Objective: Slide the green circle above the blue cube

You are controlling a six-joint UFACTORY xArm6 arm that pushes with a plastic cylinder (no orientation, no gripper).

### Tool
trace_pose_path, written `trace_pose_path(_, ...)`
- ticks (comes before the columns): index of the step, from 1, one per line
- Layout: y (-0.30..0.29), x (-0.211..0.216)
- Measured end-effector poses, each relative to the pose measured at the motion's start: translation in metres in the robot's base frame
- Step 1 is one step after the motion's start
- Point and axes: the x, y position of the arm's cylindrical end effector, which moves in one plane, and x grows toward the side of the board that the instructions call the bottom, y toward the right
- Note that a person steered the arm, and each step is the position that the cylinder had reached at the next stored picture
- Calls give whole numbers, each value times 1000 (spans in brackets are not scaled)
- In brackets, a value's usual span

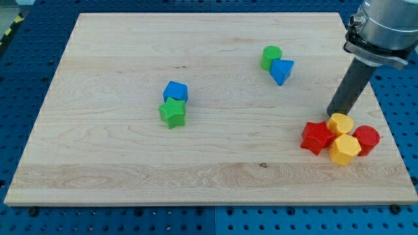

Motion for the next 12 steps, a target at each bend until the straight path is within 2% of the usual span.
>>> trace_pose_path(4,-24,-28)
trace_pose_path(6,-26,-63)
trace_pose_path(7,-25,-95)
trace_pose_path(9,-60,-136)
trace_pose_path(10,-82,-139)
trace_pose_path(12,-146,-113)
